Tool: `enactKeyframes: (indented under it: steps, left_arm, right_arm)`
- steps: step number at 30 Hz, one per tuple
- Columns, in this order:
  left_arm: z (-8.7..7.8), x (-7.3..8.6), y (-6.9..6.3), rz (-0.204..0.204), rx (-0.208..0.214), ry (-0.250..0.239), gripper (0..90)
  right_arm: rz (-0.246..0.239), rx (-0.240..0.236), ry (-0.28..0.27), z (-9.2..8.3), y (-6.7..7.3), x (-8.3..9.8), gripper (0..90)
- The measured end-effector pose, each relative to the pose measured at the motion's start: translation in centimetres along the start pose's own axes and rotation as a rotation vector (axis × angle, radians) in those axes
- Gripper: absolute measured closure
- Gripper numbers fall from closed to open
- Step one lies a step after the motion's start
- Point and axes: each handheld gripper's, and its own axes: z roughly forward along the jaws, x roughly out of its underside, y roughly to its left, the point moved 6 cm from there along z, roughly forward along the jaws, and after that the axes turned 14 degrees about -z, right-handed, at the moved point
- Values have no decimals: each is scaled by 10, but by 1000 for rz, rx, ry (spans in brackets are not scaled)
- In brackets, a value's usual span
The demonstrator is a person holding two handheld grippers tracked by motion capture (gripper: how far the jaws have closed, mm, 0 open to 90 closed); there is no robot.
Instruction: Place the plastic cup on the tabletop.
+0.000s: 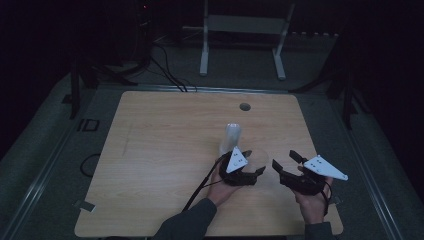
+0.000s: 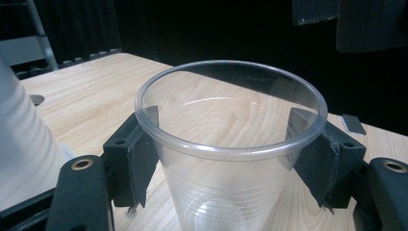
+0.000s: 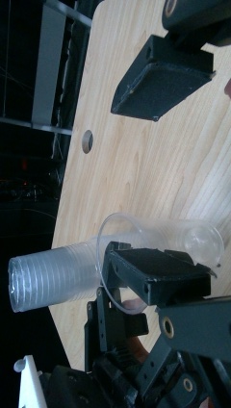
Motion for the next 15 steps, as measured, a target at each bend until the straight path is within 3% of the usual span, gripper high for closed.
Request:
enactKeyframes:
  steps: [15]
  left_arm:
    - [8, 10, 1, 17, -4, 34, 280]
  right_arm:
    - [-2, 2, -2, -1, -1, 0, 267]
